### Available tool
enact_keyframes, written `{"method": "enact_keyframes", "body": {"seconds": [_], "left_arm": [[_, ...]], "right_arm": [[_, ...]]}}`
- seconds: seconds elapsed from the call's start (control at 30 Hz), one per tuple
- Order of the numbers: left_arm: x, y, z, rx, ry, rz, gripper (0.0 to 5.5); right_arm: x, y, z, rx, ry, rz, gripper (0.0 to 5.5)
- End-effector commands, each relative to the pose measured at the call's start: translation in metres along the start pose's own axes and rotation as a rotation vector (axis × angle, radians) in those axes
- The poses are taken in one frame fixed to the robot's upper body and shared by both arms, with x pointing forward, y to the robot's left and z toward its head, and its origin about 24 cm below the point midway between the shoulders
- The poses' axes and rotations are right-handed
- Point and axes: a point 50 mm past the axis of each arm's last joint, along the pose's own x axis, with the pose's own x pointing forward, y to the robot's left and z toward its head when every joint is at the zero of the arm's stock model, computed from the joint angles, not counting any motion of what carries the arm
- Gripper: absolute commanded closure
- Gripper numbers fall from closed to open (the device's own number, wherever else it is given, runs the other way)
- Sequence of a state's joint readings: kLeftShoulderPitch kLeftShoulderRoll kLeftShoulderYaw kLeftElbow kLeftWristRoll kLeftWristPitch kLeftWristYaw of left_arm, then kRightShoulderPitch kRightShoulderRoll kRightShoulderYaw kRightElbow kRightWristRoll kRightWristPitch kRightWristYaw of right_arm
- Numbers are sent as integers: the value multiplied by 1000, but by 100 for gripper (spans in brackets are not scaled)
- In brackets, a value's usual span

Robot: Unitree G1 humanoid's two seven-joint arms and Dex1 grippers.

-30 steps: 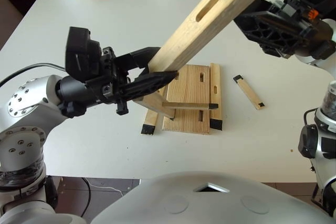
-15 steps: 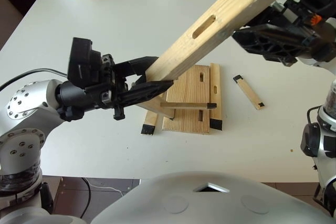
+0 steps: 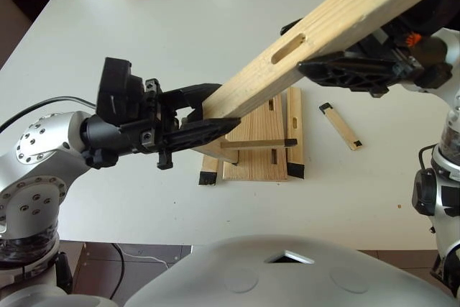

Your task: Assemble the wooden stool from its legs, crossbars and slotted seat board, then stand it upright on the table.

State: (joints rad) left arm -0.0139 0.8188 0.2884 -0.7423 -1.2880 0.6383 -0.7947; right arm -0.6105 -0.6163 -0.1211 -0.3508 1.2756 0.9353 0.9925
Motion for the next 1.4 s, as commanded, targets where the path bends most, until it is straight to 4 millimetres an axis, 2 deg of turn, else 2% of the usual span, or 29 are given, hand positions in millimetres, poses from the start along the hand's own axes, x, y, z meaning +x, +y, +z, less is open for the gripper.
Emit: {"method": "enact_keyframes", "body": {"seconds": [0.03, 0.27, 0.3, 0.43, 0.57, 0.73, 0.83, 0.9, 0.97, 1.03, 1.1, 1.17, 1.2, 1.27, 1.4], "left_arm": [[-1, 3, -6, -35, 60, 8, 346], [0, 10, -2, -71, 64, 26, 346], [0, 10, 0, -74, 59, 22, 310], [4, 11, 11, -53, 15, 22, 248], [1, 19, 25, -31, -57, 73, 179], [-5, 30, 35, 33, -64, 169, 106], [-11, 39, 50, 84, -117, 237, 104], [-18, 55, 61, 138, -145, 382, 104], [-30, 68, 63, 154, -137, 501, 104], [-46, 76, 49, 174, -37, 586, 104], [-65, 84, 16, 252, 222, 693, 104], [-84, 80, -24, 300, 500, 680, 104], [-90, 75, -38, 304, 581, 652, 104], [-95, 67, -58, 301, 654, 607, 104], [-90, 57, -79, 275, 643, 553, 104]], "right_arm": [[1, 2, -1, -27, 22, -6, 347], [1, 2, 1, -51, -11, -21, 347], [1, 1, 3, -58, -20, -28, 347], [-6, -4, 7, -92, -35, -91, 347], [-21, -8, 6, -101, -29, -167, 347], [-41, -17, 12, -158, -11, -301, 347], [-55, -22, 10, -214, 68, -396, 347], [-66, -21, -1, -243, 180, -432, 348], [-77, -18, -14, -243, 285, -450, 348], [-85, -12, -26, -237, 380, -445, 348], [-89, -5, -35, -230, 456, -417, 348], [-90, 3, -42, -224, 511, -381, 348], [-89, 5, -44, -221, 525, -366, 348], [-87, 11, -49, -204, 532, -329, 348], [-82, 19, -59, -188, 564, -270, 348]]}}
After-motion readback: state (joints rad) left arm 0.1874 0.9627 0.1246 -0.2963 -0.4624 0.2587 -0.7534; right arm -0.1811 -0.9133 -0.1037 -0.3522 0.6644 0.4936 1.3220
